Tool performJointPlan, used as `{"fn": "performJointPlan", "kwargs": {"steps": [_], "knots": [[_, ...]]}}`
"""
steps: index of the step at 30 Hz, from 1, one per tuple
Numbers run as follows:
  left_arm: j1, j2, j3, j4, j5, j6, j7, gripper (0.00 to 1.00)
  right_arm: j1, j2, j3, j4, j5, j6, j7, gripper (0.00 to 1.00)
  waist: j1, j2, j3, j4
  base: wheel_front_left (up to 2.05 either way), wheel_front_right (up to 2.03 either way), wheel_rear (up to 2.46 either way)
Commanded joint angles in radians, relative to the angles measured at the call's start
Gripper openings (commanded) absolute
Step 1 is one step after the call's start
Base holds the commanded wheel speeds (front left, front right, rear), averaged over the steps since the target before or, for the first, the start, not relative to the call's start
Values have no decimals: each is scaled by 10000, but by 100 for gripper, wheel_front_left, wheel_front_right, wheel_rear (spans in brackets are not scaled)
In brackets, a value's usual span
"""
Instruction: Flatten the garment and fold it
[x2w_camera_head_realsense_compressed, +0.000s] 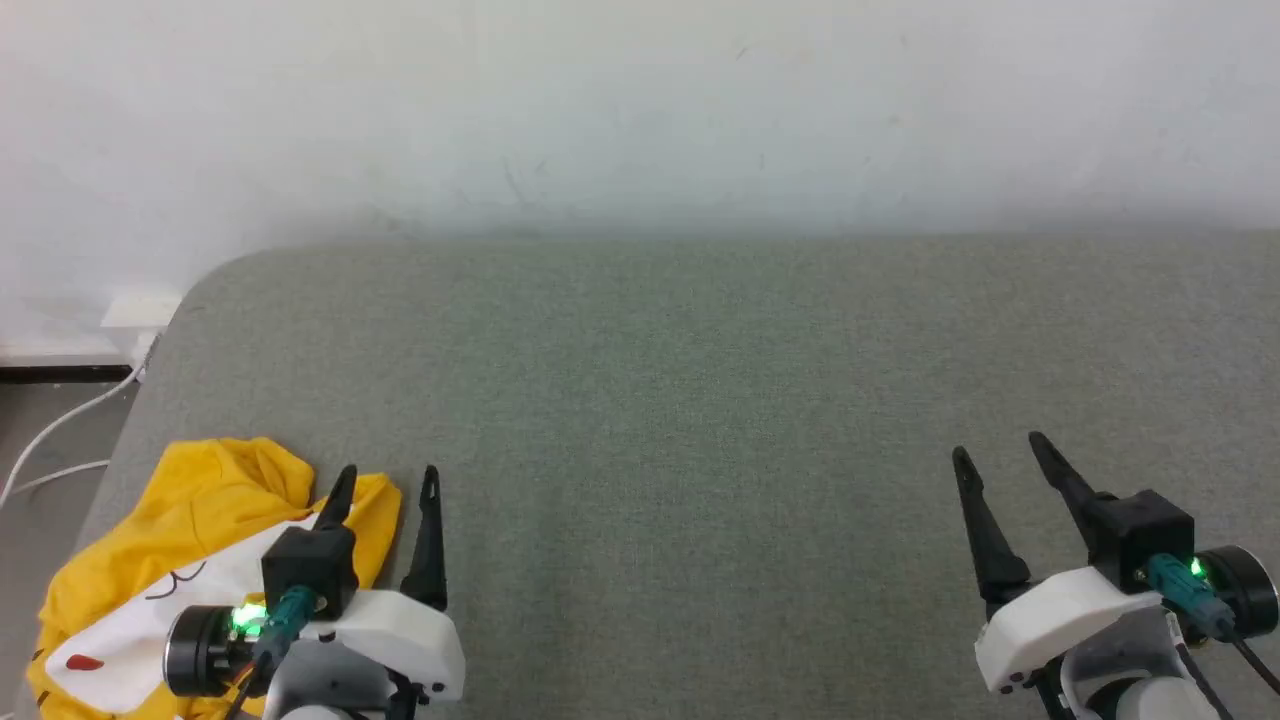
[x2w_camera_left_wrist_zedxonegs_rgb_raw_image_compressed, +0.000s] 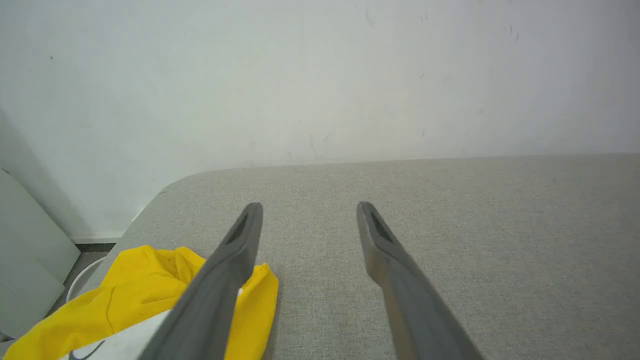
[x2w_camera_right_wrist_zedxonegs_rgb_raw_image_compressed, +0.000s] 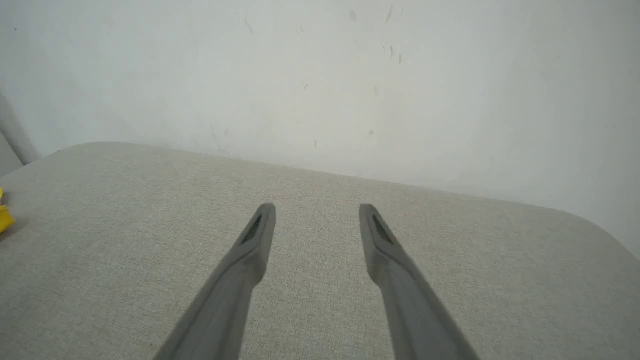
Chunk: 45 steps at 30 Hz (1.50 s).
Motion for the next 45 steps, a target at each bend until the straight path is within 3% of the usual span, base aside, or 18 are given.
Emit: {"fn": "performJointPlan", "kwargs": {"steps": [1, 22, 45], "knots": [[-49, -1, -65, 56, -111, 4, -81, 100, 42, 4, -50, -10, 90, -1, -104, 100, 0, 0, 1, 0, 0, 0, 0], [-169, -5, -240, 214, -526, 116, -494, 100, 210, 10, -183, -182, 233, -4, -518, 100, 0, 0, -10, 570, 0, 0, 0], [-138, -10, -216, 422, -898, 201, -969, 100, 416, 17, -159, -420, 228, -8, -869, 100, 0, 0, -56, 2723, -1, -1, -1]]}}
